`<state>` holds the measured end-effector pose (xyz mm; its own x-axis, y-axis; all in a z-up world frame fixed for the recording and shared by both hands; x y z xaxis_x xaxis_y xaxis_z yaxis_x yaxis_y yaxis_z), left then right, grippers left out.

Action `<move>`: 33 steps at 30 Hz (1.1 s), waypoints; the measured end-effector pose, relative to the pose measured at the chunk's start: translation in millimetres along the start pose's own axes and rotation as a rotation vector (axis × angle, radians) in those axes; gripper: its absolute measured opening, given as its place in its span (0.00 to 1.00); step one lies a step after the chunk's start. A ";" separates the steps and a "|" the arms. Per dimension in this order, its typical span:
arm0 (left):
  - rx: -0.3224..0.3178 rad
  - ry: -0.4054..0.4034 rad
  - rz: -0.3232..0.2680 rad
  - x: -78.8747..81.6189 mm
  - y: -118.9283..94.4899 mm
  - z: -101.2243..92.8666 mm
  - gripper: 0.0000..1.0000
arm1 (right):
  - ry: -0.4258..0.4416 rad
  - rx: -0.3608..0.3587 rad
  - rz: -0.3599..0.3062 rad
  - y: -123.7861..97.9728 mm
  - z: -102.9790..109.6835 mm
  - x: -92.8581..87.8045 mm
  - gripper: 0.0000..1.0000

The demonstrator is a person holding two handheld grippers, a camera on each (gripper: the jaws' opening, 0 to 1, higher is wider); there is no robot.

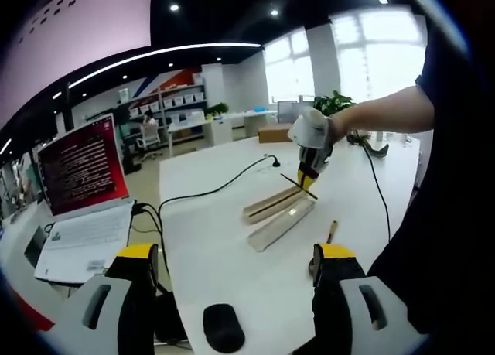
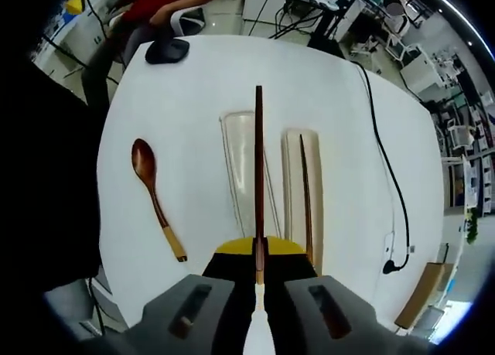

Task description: Arrange the utensils inside the cutlery case until each visible utensil rests in its matching compartment.

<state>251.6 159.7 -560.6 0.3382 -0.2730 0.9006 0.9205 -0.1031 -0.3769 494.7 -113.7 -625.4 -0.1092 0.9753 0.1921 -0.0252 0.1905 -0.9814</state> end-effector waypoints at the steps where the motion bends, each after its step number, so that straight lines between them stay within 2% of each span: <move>1: -0.002 0.002 0.000 0.0 0.7 -0.4 0.84 | 0.001 -0.002 -0.002 -1.6 -0.4 -0.1 0.00; 18: 0.001 -0.019 0.003 -6.0 -0.8 1.2 0.84 | 0.007 -0.062 -0.018 -23.4 -18.7 -2.5 0.00; 33: 0.021 -0.031 0.017 -12.0 -8.9 4.5 0.84 | -0.019 -0.090 -0.018 -32.2 -36.9 15.3 0.00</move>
<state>240.2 168.1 -567.0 0.3596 -0.2449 0.9004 0.9183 -0.0784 -0.3880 530.5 -100.8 -591.0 -0.1289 0.9694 0.2088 0.0623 0.2181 -0.9739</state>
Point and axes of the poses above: the point that each gripper's makers call its tool centre point, and the gripper's own axes: y roughly forward along the fingers, z roughly to its left, x roughly out of its top, the point moved 10 cm from there along -y, roughly backward along the fingers, and after that the axes turned 11 degrees about x, right-handed, at the moved point
